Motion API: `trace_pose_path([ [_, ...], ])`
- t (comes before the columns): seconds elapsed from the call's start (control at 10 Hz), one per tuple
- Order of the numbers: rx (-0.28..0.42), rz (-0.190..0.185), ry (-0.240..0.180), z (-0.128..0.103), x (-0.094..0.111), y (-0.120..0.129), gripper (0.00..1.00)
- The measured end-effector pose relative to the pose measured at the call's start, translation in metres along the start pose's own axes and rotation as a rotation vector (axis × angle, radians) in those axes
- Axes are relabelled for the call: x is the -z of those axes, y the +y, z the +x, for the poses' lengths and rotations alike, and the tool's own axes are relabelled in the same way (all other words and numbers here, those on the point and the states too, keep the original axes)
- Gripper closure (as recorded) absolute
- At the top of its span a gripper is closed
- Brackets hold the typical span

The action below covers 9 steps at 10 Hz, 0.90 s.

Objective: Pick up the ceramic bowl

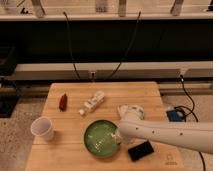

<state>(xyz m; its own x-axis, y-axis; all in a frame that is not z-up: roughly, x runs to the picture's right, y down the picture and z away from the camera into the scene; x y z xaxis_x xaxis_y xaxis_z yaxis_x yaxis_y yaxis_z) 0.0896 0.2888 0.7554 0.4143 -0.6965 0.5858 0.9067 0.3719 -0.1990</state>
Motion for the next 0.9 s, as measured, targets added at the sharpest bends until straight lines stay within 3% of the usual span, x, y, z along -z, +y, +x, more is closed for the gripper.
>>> trace_pose_path([
  [0.4, 0.005, -0.001, 0.036, 0.01, 0.026, -0.003, 0.98],
  [0.9, 0.016, -0.001, 0.065, 0.021, 0.05, -0.004, 1.0],
])
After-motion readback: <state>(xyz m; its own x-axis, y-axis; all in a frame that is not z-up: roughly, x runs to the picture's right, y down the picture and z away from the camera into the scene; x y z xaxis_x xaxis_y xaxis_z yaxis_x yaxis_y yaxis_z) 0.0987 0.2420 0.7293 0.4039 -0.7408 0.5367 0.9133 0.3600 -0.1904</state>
